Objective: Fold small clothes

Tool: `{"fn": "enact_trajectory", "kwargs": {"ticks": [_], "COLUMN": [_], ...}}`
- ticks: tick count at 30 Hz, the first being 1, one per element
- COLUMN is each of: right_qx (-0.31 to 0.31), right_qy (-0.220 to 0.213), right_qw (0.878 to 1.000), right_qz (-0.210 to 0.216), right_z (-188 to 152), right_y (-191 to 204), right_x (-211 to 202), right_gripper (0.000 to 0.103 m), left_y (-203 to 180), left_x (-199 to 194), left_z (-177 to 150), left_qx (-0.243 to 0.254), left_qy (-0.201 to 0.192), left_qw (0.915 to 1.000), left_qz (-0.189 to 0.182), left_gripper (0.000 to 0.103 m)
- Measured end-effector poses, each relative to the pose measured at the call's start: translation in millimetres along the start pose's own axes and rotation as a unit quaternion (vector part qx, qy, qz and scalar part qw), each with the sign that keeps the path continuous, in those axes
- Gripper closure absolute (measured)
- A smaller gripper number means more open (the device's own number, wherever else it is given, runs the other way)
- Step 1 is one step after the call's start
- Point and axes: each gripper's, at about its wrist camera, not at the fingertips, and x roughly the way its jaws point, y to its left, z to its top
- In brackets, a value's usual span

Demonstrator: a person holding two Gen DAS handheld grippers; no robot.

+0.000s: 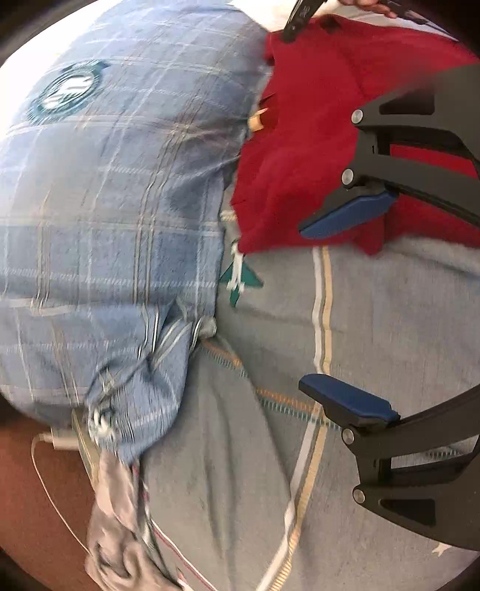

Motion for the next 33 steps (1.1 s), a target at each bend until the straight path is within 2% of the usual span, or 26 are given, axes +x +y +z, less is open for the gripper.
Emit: {"fn": "enact_trajectory", "kwargs": {"ticks": [2,3,4,6,7,9,11,13,17,19,21,22,26,28,29,32,33], "right_qx": [0.015,0.027,0.038,0.047,0.041,0.004,-0.038,-0.061,-0.134,-0.162,-0.206,-0.233,-0.217,-0.207,-0.213,-0.253,-0.267], "right_qy": [0.026,0.028,0.02,-0.008,-0.015,-0.018,0.003,0.018,0.014,0.019,0.035,0.05,0.031,0.0,-0.006,0.01,0.017], "right_qw": [1.0,0.999,0.999,0.998,0.997,0.992,0.977,0.967,0.959,0.954,0.952,0.953,0.956,0.955,0.953,0.943,0.939], "right_qz": [-0.004,-0.004,0.004,0.044,0.062,0.128,0.211,0.245,0.249,0.252,0.222,0.186,0.197,0.21,0.217,0.216,0.216], "right_z": [-3.9,-4.6,-4.6,0.1,2.8,14.1,24.9,32.4,40.8,35.1,24.9,18.7,24.0,31.4,33.4,33.3,29.8], "right_y": [-5.3,-8.1,-9.0,-1.4,6.1,36.6,76.5,107.9,182.4,206.5,229.9,241.1,227.2,216.1,214.3,224.0,228.9], "right_x": [9.7,8.3,3.5,-13.8,-18.9,-27.8,-24.3,-15.4,-0.6,7.0,21.4,33.4,22.6,13.3,12.7,25.3,30.8], "right_gripper": [0.09,0.077,0.061,0.045,0.043,0.043,0.043,0.043,0.043,0.044,0.046,0.046,0.042,0.033,0.031,0.031,0.035], "left_y": [-11.7,-16.2,-20.9,-25.5,-27.1,-27.4,-22.4,-17.0,-9.1,-4.6,-1.0,1.2,4.9,4.8,4.4,2.1,1.1], "left_x": [2.1,3.0,4.8,11.3,16.2,25.8,33.0,34.9,41.2,45.6,50.9,52.6,51.1,48.6,48.0,44.6,43.2], "left_z": [-0.6,-1.0,-2.8,-6.5,-9.5,-14.9,-19.1,-20.2,-20.1,-20.0,-20.8,-20.8,-18.9,-16.5,-15.4,-14.9,-15.3], "left_qx": [0.024,0.031,0.042,0.054,0.061,0.064,0.056,0.046,0.038,0.03,0.023,0.017,0.011,0.009,0.008,0.009,0.012], "left_qy": [0.005,0.005,0.006,0.013,0.018,0.029,0.04,0.038,0.046,0.053,0.064,0.067,0.066,0.059,0.057,0.05,0.048], "left_qw": [0.9997,0.9995,0.9991,0.9983,0.9977,0.9967,0.9968,0.9975,0.9975,0.9973,0.9971,0.9971,0.9974,0.9979,0.9981,0.9987,0.9987], "left_qz": [0.002,0.002,0.005,0.016,0.026,0.04,0.042,0.037,0.038,0.041,0.036,0.031,0.024,0.025,0.021,0.011,0.013], "left_gripper": [0.027,0.027,0.027,0.027,0.027,0.027,0.027,0.027,0.027,0.027,0.027,0.027,0.027,0.027,0.027,0.027,0.027]}}
